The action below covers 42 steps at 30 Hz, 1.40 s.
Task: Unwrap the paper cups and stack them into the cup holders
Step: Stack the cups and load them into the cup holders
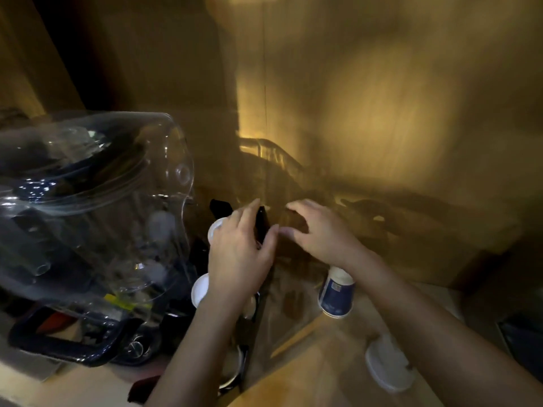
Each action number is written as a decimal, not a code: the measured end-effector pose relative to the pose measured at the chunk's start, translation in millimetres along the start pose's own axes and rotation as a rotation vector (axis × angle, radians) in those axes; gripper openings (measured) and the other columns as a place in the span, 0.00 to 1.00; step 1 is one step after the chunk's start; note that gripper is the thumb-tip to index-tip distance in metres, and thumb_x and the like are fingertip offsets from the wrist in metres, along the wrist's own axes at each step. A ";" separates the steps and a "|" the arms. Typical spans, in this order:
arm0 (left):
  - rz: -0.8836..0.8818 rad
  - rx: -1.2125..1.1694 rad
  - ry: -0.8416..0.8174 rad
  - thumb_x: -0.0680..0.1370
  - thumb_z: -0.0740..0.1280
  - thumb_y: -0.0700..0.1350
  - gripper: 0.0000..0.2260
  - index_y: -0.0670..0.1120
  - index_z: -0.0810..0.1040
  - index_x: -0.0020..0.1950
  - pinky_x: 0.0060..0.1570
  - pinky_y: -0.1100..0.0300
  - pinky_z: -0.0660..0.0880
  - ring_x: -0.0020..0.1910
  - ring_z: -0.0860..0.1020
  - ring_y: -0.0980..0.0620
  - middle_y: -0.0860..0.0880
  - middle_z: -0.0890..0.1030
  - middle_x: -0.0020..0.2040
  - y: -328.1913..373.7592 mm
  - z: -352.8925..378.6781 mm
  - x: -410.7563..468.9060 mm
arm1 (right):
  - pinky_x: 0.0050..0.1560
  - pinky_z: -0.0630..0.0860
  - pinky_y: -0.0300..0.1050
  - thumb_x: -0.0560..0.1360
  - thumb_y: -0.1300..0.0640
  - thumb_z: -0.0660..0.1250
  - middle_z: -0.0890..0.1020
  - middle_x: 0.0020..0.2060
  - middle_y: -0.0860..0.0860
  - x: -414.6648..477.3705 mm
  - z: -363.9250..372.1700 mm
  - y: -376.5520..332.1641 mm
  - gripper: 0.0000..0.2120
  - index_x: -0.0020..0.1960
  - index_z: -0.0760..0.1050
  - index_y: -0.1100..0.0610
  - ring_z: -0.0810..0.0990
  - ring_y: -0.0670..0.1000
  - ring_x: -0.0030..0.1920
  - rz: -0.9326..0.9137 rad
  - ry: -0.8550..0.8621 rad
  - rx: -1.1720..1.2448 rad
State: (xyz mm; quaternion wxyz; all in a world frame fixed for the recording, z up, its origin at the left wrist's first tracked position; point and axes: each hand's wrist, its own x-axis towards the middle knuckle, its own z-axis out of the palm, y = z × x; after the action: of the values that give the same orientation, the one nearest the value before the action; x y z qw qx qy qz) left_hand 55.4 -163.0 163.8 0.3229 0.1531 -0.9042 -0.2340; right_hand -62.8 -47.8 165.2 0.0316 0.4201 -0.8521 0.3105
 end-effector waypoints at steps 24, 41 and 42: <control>-0.291 -0.438 -1.120 0.52 0.79 0.54 0.40 0.61 0.69 0.63 0.53 0.60 0.75 0.54 0.77 0.54 0.55 0.78 0.57 39.9 220.3 -161.8 | 0.55 0.72 0.46 0.60 0.55 0.76 0.72 0.58 0.49 -237.4 26.5 126.8 0.33 0.61 0.65 0.48 0.73 0.51 0.57 0.732 -0.118 0.333; -0.595 -0.831 -0.818 0.63 0.78 0.39 0.33 0.55 0.66 0.62 0.35 0.73 0.75 0.49 0.77 0.62 0.59 0.76 0.54 12.5 136.2 -133.3 | 0.53 0.74 0.40 0.60 0.48 0.76 0.76 0.56 0.41 -166.5 20.5 69.5 0.30 0.57 0.65 0.37 0.74 0.38 0.55 0.433 0.031 0.546; -0.582 -0.829 -0.796 0.64 0.79 0.40 0.33 0.55 0.67 0.62 0.35 0.72 0.76 0.48 0.78 0.62 0.59 0.76 0.54 10.1 123.8 -125.6 | 0.54 0.74 0.40 0.60 0.47 0.75 0.76 0.56 0.41 -157.0 18.4 61.0 0.31 0.58 0.64 0.37 0.74 0.38 0.55 0.390 0.026 0.539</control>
State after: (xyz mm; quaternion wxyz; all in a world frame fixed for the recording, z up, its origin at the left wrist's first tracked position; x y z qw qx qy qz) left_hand 66.5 -60.6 20.3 -0.0818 0.1562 -0.7108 -0.6810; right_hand -2.6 79.0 70.3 -0.1300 0.2382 -0.8032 0.5303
